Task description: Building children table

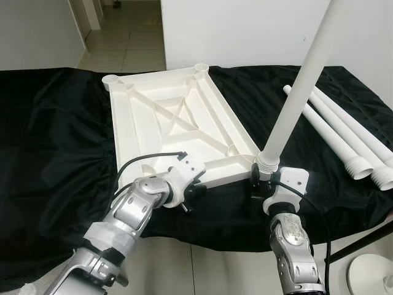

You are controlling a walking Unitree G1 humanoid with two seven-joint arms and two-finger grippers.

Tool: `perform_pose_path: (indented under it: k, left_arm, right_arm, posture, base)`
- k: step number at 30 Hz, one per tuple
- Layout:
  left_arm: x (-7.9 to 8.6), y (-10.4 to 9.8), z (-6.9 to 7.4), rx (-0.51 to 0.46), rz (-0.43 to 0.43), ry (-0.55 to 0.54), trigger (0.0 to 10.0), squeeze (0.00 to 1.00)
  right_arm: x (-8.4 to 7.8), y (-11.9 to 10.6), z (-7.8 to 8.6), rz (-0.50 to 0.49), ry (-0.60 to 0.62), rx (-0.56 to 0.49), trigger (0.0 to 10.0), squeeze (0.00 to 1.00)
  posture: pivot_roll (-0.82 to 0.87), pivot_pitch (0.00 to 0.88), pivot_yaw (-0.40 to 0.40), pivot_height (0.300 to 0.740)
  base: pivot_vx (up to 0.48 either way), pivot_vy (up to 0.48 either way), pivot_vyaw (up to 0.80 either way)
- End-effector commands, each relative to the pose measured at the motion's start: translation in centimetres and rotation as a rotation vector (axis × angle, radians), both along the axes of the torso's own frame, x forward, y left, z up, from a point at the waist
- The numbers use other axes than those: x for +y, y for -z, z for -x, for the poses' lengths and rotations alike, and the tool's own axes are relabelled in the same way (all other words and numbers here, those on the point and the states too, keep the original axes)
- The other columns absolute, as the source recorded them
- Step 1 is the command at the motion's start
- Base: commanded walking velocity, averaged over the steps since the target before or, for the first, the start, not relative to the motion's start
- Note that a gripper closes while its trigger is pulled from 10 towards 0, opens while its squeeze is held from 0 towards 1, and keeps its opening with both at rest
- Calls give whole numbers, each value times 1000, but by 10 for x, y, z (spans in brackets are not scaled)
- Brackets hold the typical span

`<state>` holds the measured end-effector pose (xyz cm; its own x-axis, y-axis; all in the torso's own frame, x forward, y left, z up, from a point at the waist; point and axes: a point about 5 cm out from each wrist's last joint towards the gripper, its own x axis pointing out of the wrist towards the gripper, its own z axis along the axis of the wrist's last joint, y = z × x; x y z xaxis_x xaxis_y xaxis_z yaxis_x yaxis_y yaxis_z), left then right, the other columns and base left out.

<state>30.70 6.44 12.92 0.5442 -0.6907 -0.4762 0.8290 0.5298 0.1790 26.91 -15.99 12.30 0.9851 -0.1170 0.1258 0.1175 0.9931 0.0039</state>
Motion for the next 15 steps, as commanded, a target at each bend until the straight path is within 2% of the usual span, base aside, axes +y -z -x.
perform_pose_path:
  k: [1, 2, 5, 6, 9, 11, 12, 13, 15]
  left_arm:
    - [1, 14, 10, 69, -37, 53, 10000, 0]
    - [1, 14, 10, 69, -37, 53, 10000, 0]
    - [-12, 4, 21, 61, 44, 178, 10000, 0]
    - [-12, 4, 21, 61, 44, 178, 10000, 0]
    - [-19, -10, 23, 54, 142, 219, 10000, 0]
    - [-19, -13, 23, 56, 163, 223, 10000, 0]
    - [-19, -16, 22, 50, 177, 221, 10000, 549]
    - [-19, -18, 19, 49, 192, 197, 10000, 1000]
    - [-19, -20, 16, 30, 193, 186, 10000, 1000]
  right_arm:
    - [2, 3, 0, 3, -15, 5, 10000, 0]
    - [2, 3, 0, 3, -15, 5, 10000, 0]
    - [4, 0, -3, 1, -35, -4, 10000, 0]
    - [4, 0, -3, 1, -35, -4, 10000, 0]
    - [3, -3, -7, 8, -41, -11, 10000, 0]
    - [2, -4, -7, 9, -43, -12, 10000, 0]
    - [2, -4, -8, 11, -44, -14, 10000, 0]
    - [2, -5, -9, 12, -45, -15, 10000, 0]
    - [1, -5, -10, 13, -47, -16, 10000, 0]
  posture:
    - [-48, 36, 47, 740]
    - [-48, 36, 47, 740]
    - [-49, 37, 46, 740]
    - [-49, 37, 46, 740]
    - [-49, 40, 43, 740]
    - [-49, 40, 43, 740]
    - [-49, 41, 43, 740]
    - [-51, 43, 43, 740]
    - [-51, 43, 43, 740]
  base:
    - [0, 0, 0]
    - [0, 0, 0]
    - [0, 0, 0]
    - [0, 0, 0]
    - [0, 0, 0]
    - [0, 0, 0]
    - [0, 0, 0]
    - [0, 0, 0]
    - [0, 0, 0]
